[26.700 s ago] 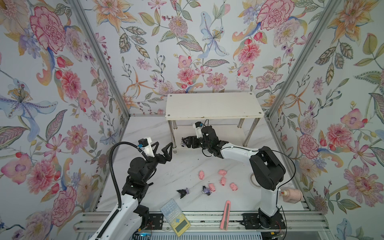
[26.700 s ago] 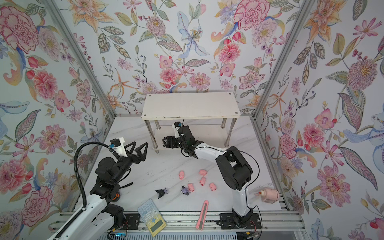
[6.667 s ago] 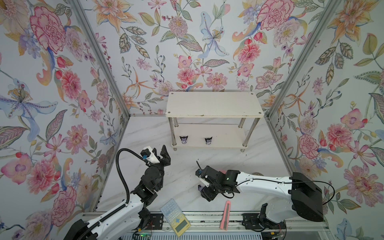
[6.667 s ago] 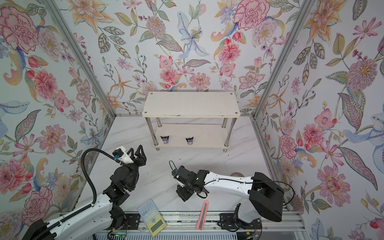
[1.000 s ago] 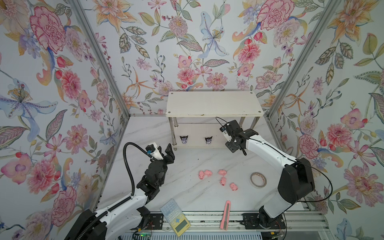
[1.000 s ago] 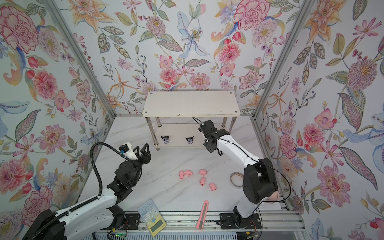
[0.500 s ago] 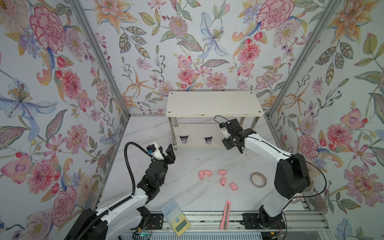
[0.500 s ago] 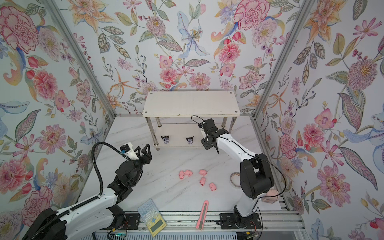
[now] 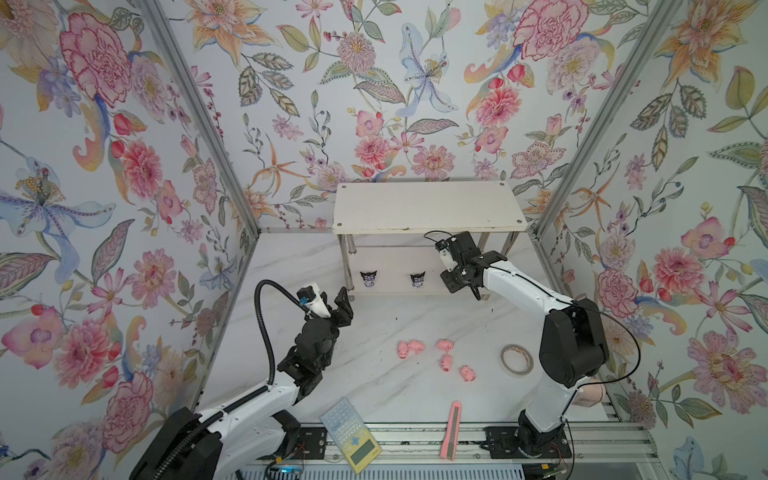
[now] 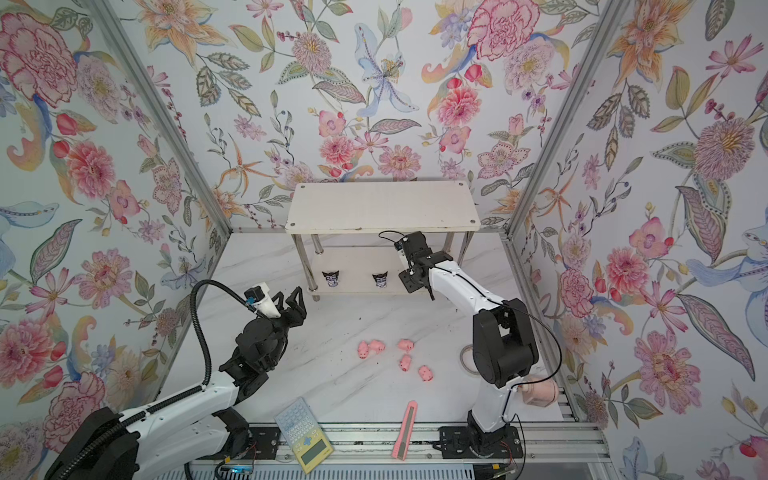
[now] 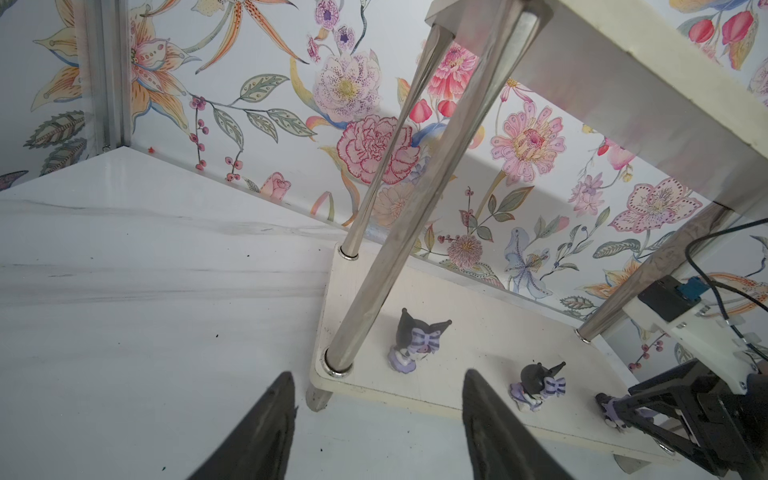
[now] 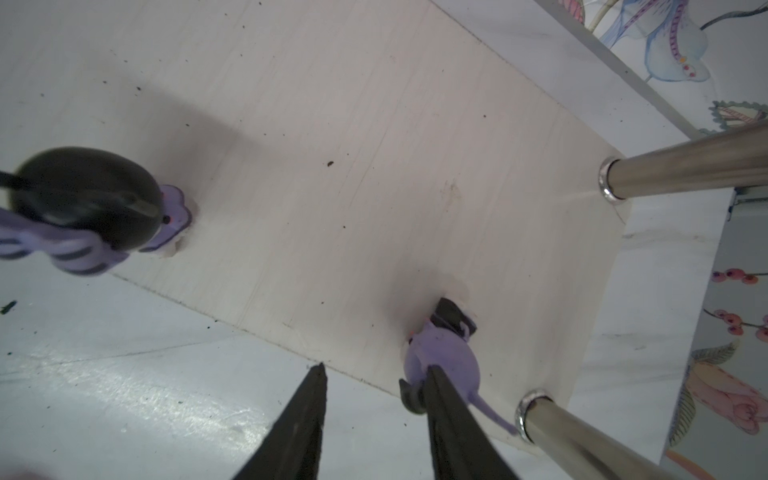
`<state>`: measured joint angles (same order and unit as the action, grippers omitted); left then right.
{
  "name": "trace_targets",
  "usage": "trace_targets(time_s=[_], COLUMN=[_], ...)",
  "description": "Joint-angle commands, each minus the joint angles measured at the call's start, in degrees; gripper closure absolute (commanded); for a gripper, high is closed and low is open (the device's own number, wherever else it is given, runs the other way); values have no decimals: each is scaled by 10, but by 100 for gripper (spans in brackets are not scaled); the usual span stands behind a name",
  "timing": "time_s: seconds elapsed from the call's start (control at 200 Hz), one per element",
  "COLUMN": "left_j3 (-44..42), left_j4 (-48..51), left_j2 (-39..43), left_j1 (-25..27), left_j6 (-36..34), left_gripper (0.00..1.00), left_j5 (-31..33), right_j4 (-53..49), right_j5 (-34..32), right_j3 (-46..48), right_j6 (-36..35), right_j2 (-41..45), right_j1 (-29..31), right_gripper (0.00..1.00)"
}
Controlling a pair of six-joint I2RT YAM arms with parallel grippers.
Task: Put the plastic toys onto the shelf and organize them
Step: 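Raise the open right gripper up and back out from under the shelf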
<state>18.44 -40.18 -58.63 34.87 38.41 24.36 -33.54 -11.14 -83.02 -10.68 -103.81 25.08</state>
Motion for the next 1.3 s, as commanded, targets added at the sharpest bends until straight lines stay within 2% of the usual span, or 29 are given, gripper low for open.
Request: trace_targets(time_s=[0.0,0.285,0.756,1.141,1.296], left_j3=[17,19,19,29,34], left_j4=[-8,-4,-4,-4,-5], left_j2=[-4,-2,0,-11,-17], left_j1=[-6,-6,-6,-6,-5], left_j6=[-3,-1,4,7,7], left_gripper=[35,35,35,35,35], left_j5=[-3,-3,-11,-21,-25], right_j4=[8,8,26,35,45], right_j5=[-1,0,-31,-28,-1], right_j3=[-20,-15,25,49,79], right_j6=[-6,-6,-7,0,23], right_j2=[-18,-23,27,62,98], right_j1=[-8,-12,-18,-31,-34], right_gripper=[58,63,64,63,64])
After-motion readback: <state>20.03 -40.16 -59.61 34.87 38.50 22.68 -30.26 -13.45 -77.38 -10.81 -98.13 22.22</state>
